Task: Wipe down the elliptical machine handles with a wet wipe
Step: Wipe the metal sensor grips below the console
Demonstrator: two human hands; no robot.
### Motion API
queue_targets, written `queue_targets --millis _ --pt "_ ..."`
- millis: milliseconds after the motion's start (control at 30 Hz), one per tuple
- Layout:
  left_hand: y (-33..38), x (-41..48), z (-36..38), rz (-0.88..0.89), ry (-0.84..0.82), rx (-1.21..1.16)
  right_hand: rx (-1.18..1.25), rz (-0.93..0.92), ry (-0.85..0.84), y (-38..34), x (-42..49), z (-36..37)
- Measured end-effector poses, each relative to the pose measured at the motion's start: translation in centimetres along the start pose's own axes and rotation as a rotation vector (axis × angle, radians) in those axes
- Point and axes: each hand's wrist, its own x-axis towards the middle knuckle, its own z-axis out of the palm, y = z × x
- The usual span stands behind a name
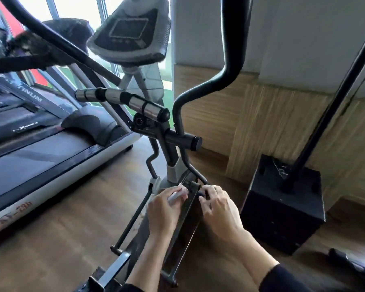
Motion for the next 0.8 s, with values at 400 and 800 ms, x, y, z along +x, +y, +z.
queue_targets --millis 400,800 --pt "1.1 13.9 -4.8 0.287 0.38 -0.129 0.153 -0.204 0.195 -9.6 13.1 -2.7" --pt "-1.2 23.6 -6.4 0.506 0.395 0.257 0.172 -0.222 0.363 -12.0 16.8 -1.1"
